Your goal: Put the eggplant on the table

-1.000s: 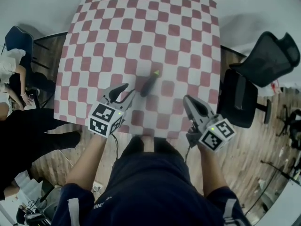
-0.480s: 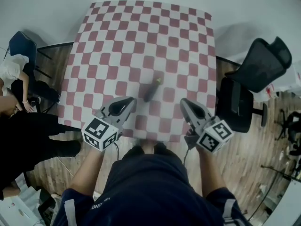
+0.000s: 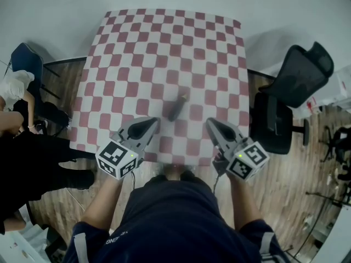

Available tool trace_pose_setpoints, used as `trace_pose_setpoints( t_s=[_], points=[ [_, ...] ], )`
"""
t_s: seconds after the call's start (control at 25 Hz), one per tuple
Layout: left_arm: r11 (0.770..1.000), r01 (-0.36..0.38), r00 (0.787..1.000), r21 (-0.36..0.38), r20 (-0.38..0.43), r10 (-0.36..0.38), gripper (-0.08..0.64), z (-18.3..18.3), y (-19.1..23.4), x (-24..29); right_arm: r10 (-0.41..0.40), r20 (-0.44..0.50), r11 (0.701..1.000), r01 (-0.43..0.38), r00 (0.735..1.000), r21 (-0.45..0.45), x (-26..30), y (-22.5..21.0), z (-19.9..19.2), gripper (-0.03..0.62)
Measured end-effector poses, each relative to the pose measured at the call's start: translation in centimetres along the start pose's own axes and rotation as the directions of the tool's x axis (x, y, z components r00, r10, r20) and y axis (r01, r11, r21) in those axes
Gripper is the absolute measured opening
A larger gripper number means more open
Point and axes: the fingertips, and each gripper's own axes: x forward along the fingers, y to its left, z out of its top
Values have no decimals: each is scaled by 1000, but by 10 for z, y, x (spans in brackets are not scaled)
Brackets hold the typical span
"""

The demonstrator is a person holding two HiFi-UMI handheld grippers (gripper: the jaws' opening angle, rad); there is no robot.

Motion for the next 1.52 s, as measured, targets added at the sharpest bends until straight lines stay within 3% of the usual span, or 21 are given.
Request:
trace_pose_setpoints(
  t_s=[1.52],
  points=[
    [999,-7,999,-32,33,8,25,-1,-13,-6,18,-34,999,-19,999,-26,0,14,-11,15]
  ],
)
